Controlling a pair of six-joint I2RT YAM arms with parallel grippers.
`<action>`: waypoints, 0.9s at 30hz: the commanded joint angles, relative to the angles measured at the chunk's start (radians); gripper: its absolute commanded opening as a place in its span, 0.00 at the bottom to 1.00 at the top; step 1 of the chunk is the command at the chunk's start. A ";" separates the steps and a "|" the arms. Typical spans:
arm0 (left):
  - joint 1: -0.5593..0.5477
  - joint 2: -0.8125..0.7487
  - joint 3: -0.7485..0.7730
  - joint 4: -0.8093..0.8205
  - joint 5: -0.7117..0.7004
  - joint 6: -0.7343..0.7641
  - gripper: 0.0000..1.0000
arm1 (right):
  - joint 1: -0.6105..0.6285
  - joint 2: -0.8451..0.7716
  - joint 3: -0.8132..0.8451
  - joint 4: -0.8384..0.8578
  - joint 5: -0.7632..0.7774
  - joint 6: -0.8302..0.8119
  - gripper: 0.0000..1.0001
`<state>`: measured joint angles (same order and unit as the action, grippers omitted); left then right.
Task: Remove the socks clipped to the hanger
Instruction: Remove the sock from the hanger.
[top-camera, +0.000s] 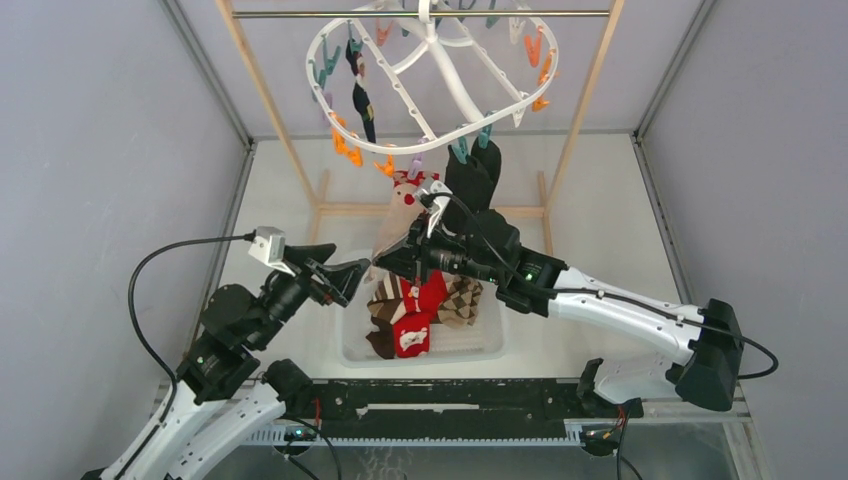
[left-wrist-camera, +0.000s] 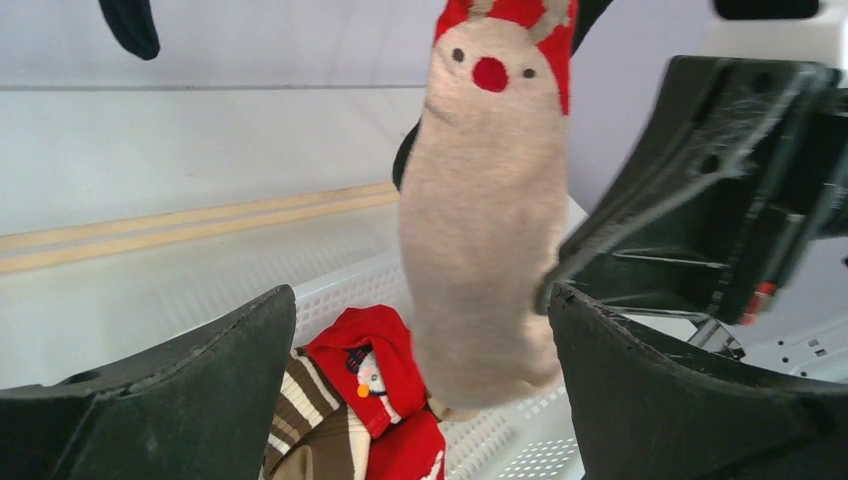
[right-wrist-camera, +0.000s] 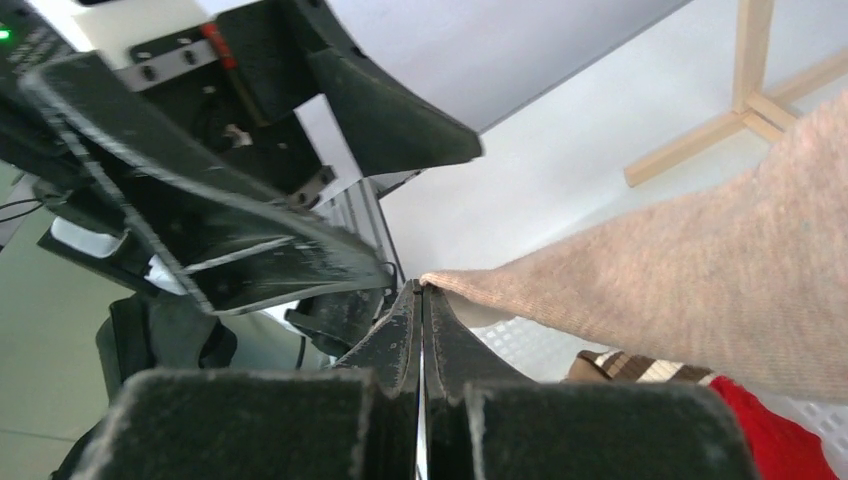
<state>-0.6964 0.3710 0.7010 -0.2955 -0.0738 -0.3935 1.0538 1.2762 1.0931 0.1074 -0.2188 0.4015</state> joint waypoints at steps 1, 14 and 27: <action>-0.011 -0.010 -0.006 0.038 0.023 -0.016 1.00 | -0.031 0.022 0.043 0.025 0.005 0.000 0.00; -0.029 0.054 -0.028 0.064 0.066 -0.018 1.00 | -0.093 0.052 0.100 0.009 -0.034 -0.006 0.00; -0.090 0.146 -0.025 0.069 -0.050 0.013 1.00 | -0.069 0.048 0.121 -0.028 -0.074 -0.011 0.00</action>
<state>-0.7784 0.5140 0.6781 -0.2703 -0.0727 -0.3996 0.9668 1.3342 1.1728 0.0803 -0.2741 0.4015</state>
